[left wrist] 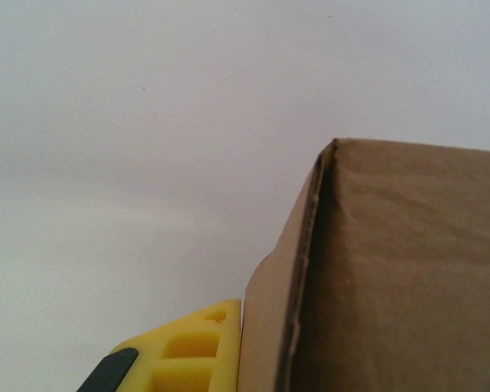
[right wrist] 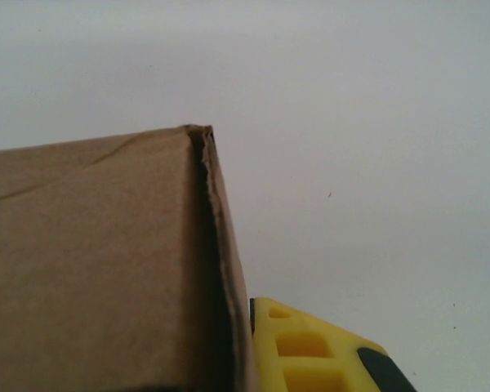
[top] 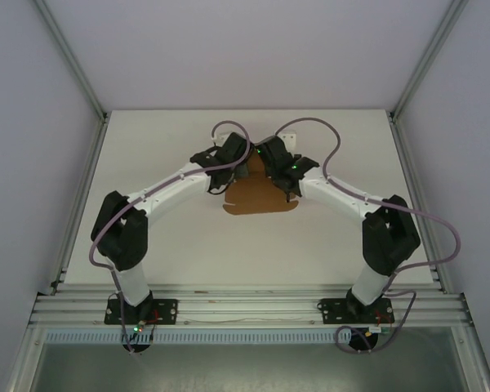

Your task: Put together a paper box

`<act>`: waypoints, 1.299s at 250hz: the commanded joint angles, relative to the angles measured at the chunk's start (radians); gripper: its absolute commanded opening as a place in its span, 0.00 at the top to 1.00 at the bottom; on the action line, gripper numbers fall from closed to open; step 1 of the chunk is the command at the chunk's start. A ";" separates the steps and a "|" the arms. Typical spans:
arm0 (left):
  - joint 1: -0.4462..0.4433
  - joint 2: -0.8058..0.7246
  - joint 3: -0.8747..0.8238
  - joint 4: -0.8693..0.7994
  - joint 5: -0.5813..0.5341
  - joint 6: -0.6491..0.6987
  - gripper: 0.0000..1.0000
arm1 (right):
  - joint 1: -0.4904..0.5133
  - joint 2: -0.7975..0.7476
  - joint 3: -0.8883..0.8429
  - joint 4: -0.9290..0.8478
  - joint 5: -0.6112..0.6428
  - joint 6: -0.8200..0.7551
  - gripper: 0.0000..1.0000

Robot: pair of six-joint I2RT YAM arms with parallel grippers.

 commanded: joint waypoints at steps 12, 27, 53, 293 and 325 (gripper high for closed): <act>0.032 0.002 0.023 -0.164 -0.214 0.064 1.00 | -0.053 0.009 0.058 -0.132 0.169 0.035 0.83; 0.029 -0.010 0.017 -0.105 -0.161 0.161 1.00 | -0.053 -0.019 0.051 -0.095 0.039 -0.011 0.75; 0.033 -0.029 0.002 -0.019 -0.098 0.294 1.00 | -0.055 -0.118 -0.006 -0.011 -0.196 -0.056 0.41; -0.148 0.387 0.360 -0.506 0.070 1.294 1.00 | -0.256 -0.813 -0.467 -0.237 -0.409 0.107 0.00; -0.176 0.475 0.370 -0.453 -0.041 1.320 1.00 | -0.274 -0.815 -0.472 -0.242 -0.419 0.109 0.00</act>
